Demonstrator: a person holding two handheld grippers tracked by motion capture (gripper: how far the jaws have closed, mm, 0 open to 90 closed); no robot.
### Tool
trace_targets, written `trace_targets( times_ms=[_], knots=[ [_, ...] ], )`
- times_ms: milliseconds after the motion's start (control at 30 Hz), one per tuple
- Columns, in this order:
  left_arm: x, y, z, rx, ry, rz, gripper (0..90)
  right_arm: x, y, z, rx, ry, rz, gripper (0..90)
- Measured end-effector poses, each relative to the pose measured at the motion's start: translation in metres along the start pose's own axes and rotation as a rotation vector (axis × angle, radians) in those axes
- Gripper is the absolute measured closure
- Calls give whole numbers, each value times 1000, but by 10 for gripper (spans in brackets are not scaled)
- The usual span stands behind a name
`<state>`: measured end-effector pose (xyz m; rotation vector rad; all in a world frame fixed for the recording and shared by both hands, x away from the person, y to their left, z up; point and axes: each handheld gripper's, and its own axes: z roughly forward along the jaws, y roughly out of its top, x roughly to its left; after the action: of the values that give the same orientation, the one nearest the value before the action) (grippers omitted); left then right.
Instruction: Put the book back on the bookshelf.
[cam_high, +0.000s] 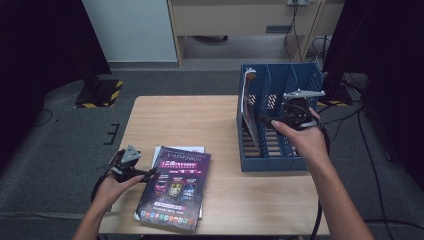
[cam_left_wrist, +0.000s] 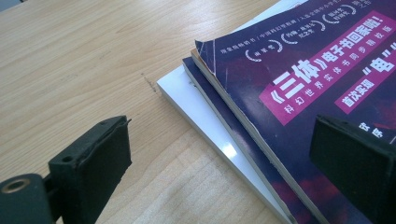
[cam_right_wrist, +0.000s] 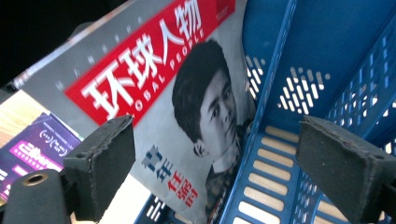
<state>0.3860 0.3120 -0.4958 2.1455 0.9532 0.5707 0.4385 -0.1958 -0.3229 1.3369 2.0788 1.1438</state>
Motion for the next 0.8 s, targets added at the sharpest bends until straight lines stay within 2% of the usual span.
trace_targets(
  times_ms=[433, 800],
  knots=[
    [0, 0, 0, -4, 4, -2, 50, 2, -23, 6, 22, 13, -1, 115],
    [0, 0, 0, -1, 3, 1, 50, 11, -44, 14, 34, 26, -24, 117]
  ],
)
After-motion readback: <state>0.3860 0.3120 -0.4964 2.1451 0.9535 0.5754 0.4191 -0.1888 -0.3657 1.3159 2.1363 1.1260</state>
